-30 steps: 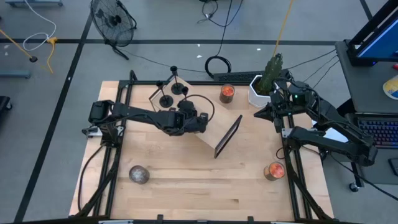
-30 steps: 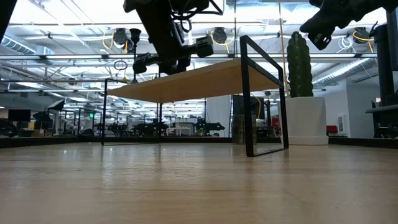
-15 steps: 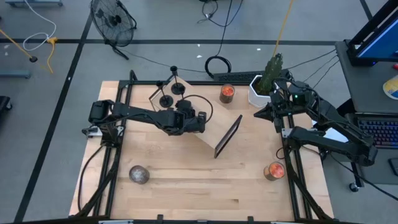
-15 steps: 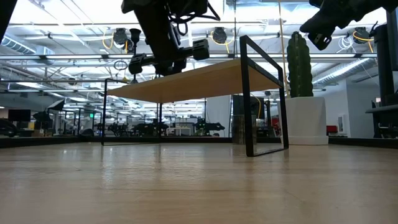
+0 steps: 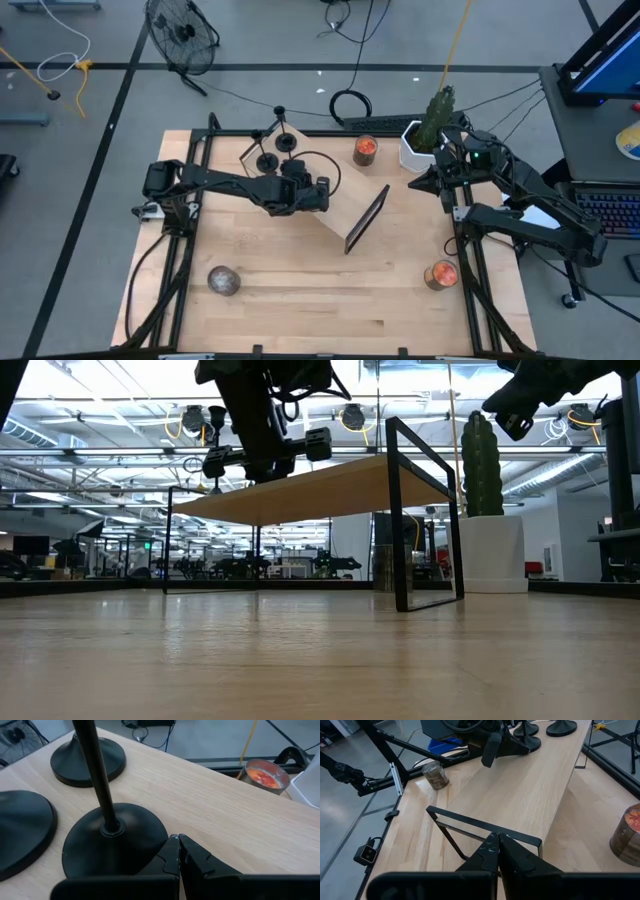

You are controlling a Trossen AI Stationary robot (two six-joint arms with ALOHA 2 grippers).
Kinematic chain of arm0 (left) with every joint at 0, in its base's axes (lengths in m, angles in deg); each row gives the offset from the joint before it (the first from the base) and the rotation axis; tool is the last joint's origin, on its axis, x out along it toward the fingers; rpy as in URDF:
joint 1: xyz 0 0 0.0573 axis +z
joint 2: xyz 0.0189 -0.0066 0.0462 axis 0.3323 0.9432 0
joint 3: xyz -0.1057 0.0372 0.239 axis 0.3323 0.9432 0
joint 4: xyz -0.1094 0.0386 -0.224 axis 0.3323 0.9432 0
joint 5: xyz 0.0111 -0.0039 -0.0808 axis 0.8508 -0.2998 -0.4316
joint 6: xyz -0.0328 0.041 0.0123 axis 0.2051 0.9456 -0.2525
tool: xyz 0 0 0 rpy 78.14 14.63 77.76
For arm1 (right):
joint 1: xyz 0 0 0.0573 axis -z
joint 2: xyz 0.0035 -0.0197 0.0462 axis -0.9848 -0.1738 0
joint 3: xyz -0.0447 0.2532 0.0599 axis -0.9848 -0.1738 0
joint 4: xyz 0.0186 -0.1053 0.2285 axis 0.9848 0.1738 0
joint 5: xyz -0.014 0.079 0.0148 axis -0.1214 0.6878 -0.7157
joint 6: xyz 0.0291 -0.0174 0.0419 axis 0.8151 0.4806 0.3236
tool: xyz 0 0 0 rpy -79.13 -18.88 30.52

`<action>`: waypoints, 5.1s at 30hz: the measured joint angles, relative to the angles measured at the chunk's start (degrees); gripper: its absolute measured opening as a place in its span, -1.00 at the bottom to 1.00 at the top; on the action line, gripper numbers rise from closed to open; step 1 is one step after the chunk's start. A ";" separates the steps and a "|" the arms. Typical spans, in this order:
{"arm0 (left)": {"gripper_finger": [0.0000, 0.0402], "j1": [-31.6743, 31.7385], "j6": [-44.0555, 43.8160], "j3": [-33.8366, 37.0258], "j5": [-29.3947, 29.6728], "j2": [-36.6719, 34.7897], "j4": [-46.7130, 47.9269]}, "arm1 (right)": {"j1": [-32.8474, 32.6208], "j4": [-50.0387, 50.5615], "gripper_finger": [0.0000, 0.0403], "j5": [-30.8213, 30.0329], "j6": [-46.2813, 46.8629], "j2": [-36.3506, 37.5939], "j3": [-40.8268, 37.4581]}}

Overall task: Pick & Place candle stick holders
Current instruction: Put the black candle holder on the shelf, then put the brown scented candle on the shelf

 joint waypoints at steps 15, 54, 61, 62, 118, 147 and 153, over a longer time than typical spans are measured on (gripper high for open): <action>-0.87 -2.92 1.74 -0.10 0.00 -2.21 -2.63 | -0.02 -0.01 -1.00 0.02 -0.11 0.00 0.00; -0.98 -33.59 -41.97 -0.11 -41.80 -11.82 25.54 | -0.02 -0.01 -1.00 0.04 -2.39 0.01 0.07; -0.84 -38.47 -51.18 -0.11 -48.31 -13.05 37.95 | -0.02 -0.02 -1.00 0.03 -1.98 0.01 0.07; -0.82 -39.14 -51.70 -0.11 -48.85 -13.03 39.63 | -0.02 -0.02 -1.00 0.04 -1.90 -0.01 0.07; 0.22 -54.10 -65.09 29.35 -45.88 -29.75 24.39 | -0.01 -3.91 -1.00 -1.86 8.33 -0.16 -0.02; -0.98 -54.10 -59.45 32.22 -39.89 -29.77 20.48 | 0.00 -3.89 -1.00 -3.54 9.51 -2.55 -0.02; -0.99 -54.10 -56.18 30.19 -37.71 -29.81 20.91 | 0.00 -3.89 -1.00 -3.50 9.81 -2.55 -0.02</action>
